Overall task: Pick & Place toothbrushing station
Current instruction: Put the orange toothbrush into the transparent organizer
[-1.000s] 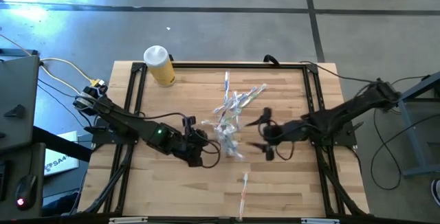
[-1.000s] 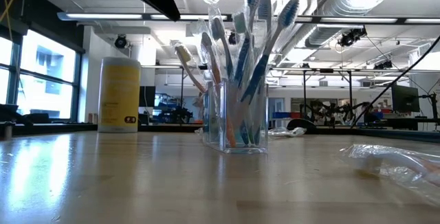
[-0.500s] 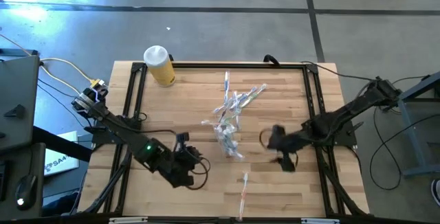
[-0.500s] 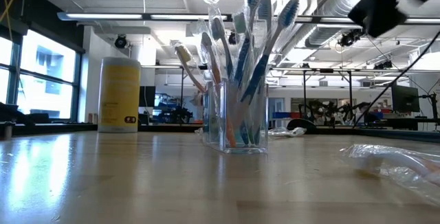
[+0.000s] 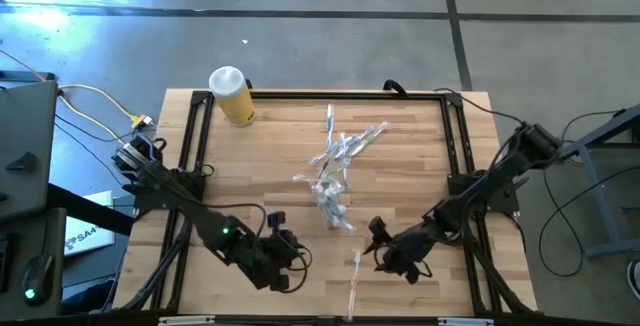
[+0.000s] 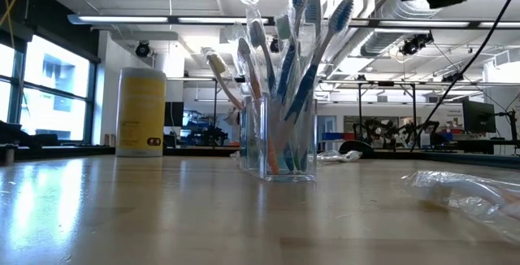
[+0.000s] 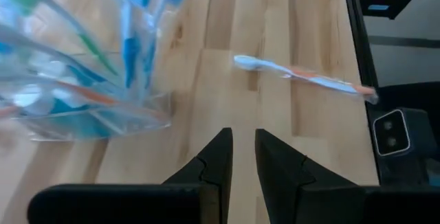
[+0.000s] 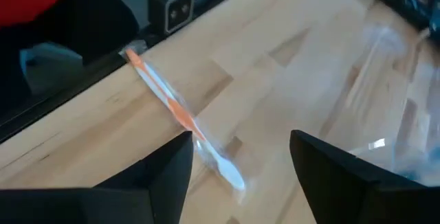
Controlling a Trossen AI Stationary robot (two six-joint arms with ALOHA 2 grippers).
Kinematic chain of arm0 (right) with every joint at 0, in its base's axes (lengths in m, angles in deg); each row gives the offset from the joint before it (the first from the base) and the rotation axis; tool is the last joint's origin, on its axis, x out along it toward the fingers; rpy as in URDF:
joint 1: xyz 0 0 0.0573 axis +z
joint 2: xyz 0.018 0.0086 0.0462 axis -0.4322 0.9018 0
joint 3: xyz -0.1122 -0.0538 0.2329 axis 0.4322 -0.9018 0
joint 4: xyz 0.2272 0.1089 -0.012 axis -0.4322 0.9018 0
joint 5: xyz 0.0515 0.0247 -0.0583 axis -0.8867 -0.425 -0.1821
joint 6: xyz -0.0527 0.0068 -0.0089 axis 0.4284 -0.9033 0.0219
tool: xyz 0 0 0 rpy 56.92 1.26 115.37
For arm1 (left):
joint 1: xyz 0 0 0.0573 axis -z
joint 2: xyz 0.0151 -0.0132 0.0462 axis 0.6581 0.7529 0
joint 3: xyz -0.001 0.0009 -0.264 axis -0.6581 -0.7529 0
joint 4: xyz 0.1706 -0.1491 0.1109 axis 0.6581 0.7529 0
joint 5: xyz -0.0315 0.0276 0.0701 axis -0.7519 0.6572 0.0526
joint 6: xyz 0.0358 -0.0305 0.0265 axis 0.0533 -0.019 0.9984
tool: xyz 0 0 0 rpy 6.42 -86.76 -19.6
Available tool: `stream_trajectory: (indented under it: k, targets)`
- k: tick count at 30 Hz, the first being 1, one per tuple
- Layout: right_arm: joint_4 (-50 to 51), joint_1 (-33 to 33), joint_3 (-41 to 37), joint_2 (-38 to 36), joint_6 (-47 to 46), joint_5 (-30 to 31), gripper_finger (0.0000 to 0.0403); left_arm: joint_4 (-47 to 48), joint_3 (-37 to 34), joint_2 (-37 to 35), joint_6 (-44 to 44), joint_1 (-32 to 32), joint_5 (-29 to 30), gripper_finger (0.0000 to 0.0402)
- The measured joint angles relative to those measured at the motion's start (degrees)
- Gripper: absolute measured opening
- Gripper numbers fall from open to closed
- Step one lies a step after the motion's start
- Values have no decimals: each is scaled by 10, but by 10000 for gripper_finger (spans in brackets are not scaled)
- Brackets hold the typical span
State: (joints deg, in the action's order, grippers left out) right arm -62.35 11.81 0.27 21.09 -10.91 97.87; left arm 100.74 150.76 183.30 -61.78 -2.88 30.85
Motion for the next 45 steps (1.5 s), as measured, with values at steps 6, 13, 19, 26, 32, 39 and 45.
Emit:
stream_trajectory:
  k: [6,13,19,26,32,39,45]
  targets:
    - [-33,20,0,32,21,-2,235,-55,0,29,0,0,-1,58]
    - [-74,27,0,101,-1,19,235,-129,0,62,-12,0,-2,58]
    - [-162,27,0,159,32,-2,235,-169,0,76,-40,1,-16,58]
    - [-176,7,0,191,30,21,235,-176,0,77,-41,0,-15,58]
    - [-172,-25,1,226,5,-28,235,-179,0,77,-40,0,-4,58]
    - [-151,-39,3,250,-18,-50,227,-190,0,77,-40,0,-4,58]
    - [-136,-36,2,248,-36,-52,136,-194,0,76,6,-9,7,58]
